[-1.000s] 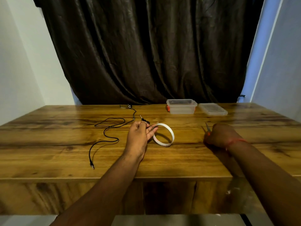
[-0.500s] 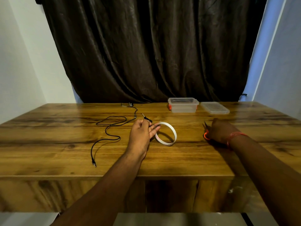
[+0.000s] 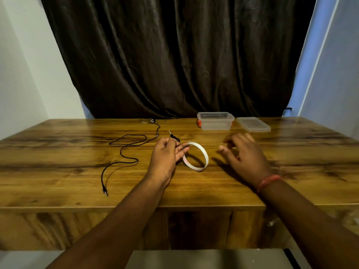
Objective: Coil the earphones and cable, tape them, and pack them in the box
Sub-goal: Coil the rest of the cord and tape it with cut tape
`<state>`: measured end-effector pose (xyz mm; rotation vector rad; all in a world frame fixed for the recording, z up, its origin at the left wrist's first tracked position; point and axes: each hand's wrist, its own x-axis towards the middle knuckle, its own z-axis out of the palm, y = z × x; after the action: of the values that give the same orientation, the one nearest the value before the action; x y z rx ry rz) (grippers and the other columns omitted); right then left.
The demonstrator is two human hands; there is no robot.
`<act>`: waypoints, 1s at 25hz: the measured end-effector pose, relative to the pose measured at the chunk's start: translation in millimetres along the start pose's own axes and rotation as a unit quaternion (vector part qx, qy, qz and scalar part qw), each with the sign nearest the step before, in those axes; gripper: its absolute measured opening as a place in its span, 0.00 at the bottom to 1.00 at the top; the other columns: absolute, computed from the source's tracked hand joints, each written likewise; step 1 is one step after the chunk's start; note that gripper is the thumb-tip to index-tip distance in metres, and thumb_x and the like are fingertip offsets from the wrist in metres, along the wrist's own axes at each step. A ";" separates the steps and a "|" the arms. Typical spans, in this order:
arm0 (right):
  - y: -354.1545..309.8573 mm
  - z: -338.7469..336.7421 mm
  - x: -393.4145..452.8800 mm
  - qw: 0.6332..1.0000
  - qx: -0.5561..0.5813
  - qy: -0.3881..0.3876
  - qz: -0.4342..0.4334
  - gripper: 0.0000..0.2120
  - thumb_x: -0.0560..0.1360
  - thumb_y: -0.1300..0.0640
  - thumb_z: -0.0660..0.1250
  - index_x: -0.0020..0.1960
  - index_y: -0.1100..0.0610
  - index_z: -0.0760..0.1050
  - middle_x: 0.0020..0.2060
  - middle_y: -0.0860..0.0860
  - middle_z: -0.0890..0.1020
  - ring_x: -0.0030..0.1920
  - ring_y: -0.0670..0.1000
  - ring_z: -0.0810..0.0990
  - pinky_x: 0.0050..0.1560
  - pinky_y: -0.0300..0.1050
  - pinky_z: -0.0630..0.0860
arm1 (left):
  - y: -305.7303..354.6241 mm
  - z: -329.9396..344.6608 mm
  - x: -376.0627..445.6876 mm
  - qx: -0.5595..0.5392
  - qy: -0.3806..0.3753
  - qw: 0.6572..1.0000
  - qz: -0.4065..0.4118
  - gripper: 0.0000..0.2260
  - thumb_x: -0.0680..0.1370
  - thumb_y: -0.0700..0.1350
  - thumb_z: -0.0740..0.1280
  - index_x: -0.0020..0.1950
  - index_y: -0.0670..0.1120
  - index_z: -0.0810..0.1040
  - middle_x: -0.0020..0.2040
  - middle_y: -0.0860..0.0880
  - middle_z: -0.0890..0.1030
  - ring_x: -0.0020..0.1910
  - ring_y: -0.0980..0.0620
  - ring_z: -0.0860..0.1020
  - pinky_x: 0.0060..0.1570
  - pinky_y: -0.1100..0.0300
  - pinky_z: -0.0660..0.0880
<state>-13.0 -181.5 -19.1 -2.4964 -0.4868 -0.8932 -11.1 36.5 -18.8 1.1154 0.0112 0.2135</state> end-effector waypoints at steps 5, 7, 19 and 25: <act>-21.8 21.5 -5.3 0.962 0.245 -0.118 -0.015 0.07 0.79 0.53 0.66 0.56 0.49 0.79 0.46 0.43 0.81 0.49 0.44 0.78 0.49 0.41 0.76 | -1.9 5.0 -2.7 0.018 -0.017 1.000 0.018 0.08 0.84 0.40 0.57 0.49 0.39 0.72 0.52 0.36 0.81 0.51 0.48 0.84 0.48 0.59 0.81; -18.8 20.2 -3.7 0.941 0.319 -0.109 0.010 0.07 0.79 0.57 0.67 0.53 0.46 0.80 0.42 0.42 0.82 0.46 0.43 0.80 0.47 0.39 0.76 | -1.7 5.7 -3.4 0.015 -0.018 0.999 0.024 0.08 0.84 0.40 0.57 0.47 0.40 0.72 0.47 0.39 0.82 0.50 0.46 0.85 0.50 0.55 0.82; 5.6 36.5 0.0 0.995 -0.048 -0.087 0.022 0.11 0.78 0.55 0.67 0.59 0.49 0.82 0.52 0.48 0.80 0.54 0.51 0.68 0.56 0.46 0.70 | -0.1 -0.3 -6.3 0.093 -0.002 0.996 0.006 0.08 0.84 0.43 0.57 0.50 0.42 0.72 0.43 0.42 0.77 0.29 0.52 0.80 0.34 0.52 0.82; 1.5 35.9 -0.1 0.994 -0.026 -0.093 0.046 0.12 0.77 0.54 0.68 0.61 0.50 0.80 0.55 0.47 0.79 0.60 0.52 0.69 0.60 0.45 0.70 | -0.4 -0.8 -9.5 0.104 -0.020 0.994 -0.013 0.08 0.84 0.45 0.58 0.50 0.42 0.73 0.37 0.43 0.77 0.28 0.52 0.77 0.33 0.52 0.81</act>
<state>5.8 -164.4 -44.5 -2.6401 -0.4079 -0.6500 -20.4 35.4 -20.4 1.3257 0.0124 0.1691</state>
